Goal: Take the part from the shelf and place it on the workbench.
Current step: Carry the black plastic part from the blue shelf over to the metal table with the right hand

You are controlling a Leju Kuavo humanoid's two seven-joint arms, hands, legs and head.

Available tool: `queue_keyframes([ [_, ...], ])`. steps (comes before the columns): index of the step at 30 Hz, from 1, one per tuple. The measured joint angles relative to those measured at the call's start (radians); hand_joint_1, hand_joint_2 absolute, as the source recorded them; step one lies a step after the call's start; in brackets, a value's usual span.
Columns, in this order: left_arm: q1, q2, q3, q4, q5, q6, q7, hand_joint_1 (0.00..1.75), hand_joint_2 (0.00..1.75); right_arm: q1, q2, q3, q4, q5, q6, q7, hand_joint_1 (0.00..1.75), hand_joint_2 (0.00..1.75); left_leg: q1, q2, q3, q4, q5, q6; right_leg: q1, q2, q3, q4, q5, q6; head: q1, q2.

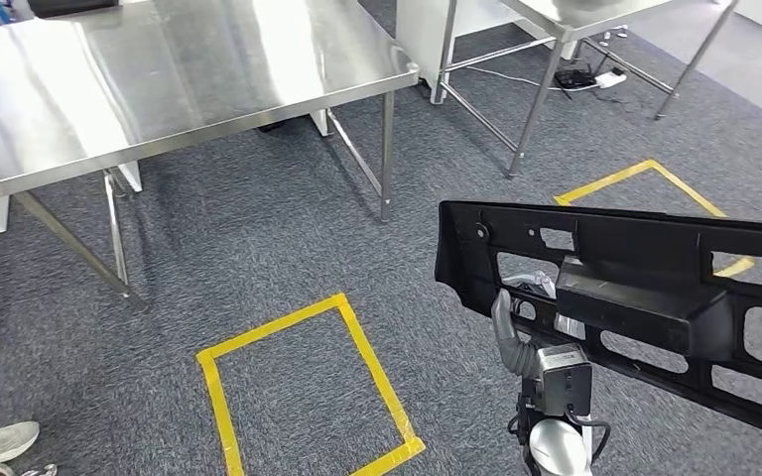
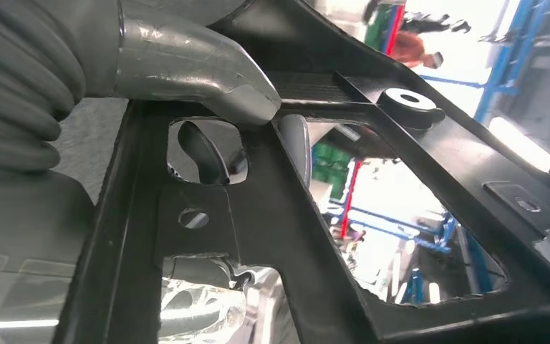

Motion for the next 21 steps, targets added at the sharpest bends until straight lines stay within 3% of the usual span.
queue_keyframes([
  [3, 0.001, 0.002, -0.003, 0.000, 0.001, 0.002, -0.002, 0.00, 1.75, -0.011, 0.000, -0.003, 0.008, 0.002, 0.006, -0.004, 1.75, 1.75, 0.000, -0.010, -0.008, -0.001, 0.004, -0.017, 0.003, -0.010, 0.005, -0.013, 0.010, -0.021, -0.001, 0.000],
  [5, 0.001, 0.003, -0.006, 0.000, 0.001, 0.004, -0.003, 0.00, 1.75, -0.018, 0.001, -0.006, 0.012, 0.003, 0.007, -0.005, 1.75, 1.75, 0.001, 0.020, -0.022, 0.029, -0.018, -0.028, -0.002, -0.023, 0.006, -0.017, 0.014, -0.037, -0.003, 0.000],
  [7, -0.002, 0.002, -0.009, 0.000, 0.001, 0.004, -0.003, 0.00, 1.75, -0.021, 0.003, -0.007, 0.016, 0.003, 0.008, -0.006, 1.75, 1.75, 0.002, 0.063, -0.070, 0.134, -0.079, -0.036, -0.003, -0.039, 0.006, -0.018, 0.014, -0.049, -0.005, 0.000],
  [9, -0.004, 0.002, -0.011, 0.000, 0.002, 0.004, -0.004, 0.00, 1.75, -0.022, 0.003, -0.008, 0.023, 0.003, 0.008, -0.009, 1.75, 1.75, 0.005, 0.075, -0.133, 0.265, -0.133, -0.042, 0.000, -0.057, 0.005, -0.018, 0.013, -0.054, -0.005, 0.000],
  [10, -0.003, 0.001, -0.011, 0.000, 0.004, 0.006, -0.004, 0.00, 1.75, -0.024, 0.004, -0.009, 0.030, 0.003, 0.008, -0.013, 1.75, 1.75, 0.006, 0.077, -0.146, 0.292, -0.135, -0.044, 0.001, -0.067, 0.005, -0.017, 0.012, -0.054, -0.005, 0.000],
  [11, -0.003, 0.001, -0.011, 0.000, 0.008, 0.009, -0.005, 0.00, 1.75, -0.028, 0.005, -0.009, 0.039, 0.002, 0.009, -0.018, 1.75, 1.75, 0.007, 0.080, -0.139, 0.277, -0.117, -0.044, 0.001, -0.075, 0.005, -0.017, 0.012, -0.054, -0.005, 0.000],
  [13, -0.006, 0.004, -0.011, 0.000, 0.015, 0.016, -0.008, 0.00, 1.75, -0.043, 0.010, -0.009, 0.059, -0.001, 0.009, -0.029, 1.75, 1.75, 0.007, 0.104, -0.070, 0.144, -0.052, -0.040, 0.002, -0.089, 0.007, -0.017, 0.011, -0.053, -0.005, 0.000],
  [15, -0.013, 0.006, -0.012, 0.000, 0.018, 0.020, -0.011, 0.00, 1.75, -0.064, 0.017, -0.008, 0.078, -0.002, 0.009, -0.037, 1.75, 1.75, 0.002, 0.132, -0.012, 0.028, -0.014, -0.032, 0.010, -0.101, 0.008, -0.016, 0.008, -0.047, -0.004, 0.000],
  [16, -0.017, 0.007, -0.012, 0.000, 0.019, 0.022, -0.013, 0.00, 1.75, -0.074, 0.020, -0.008, 0.086, -0.003, 0.009, -0.039, 1.75, 1.75, -0.002, 0.138, -0.002, 0.006, -0.010, -0.028, 0.014, -0.107, 0.008, -0.016, 0.007, -0.043, -0.003, 0.000],
  [18, -0.022, 0.009, -0.012, 0.000, 0.019, 0.026, -0.014, 0.00, 1.75, -0.090, 0.027, -0.007, 0.101, -0.003, 0.009, -0.041, 1.75, 1.75, -0.006, 0.121, -0.005, 0.002, -0.009, -0.018, 0.017, -0.121, 0.010, -0.018, 0.006, -0.034, -0.001, 0.000],
  [19, -0.022, 0.009, -0.012, 0.000, 0.020, 0.028, -0.014, 0.00, 1.75, -0.096, 0.030, -0.006, 0.106, -0.003, 0.009, -0.041, 1.75, 1.75, -0.006, 0.112, -0.004, -0.001, -0.006, -0.012, 0.016, -0.118, 0.009, -0.014, 0.001, -0.029, -0.001, 0.000],
  [21, -0.026, 0.010, -0.012, 0.000, 0.021, 0.031, -0.015, 0.00, 1.75, -0.107, 0.033, -0.006, 0.115, -0.003, 0.009, -0.042, 1.75, 1.75, 0.000, 0.096, 0.000, -0.008, 0.001, 0.000, 0.014, -0.087, -0.015, 0.039, -0.029, -0.024, 0.000, 0.000],
])
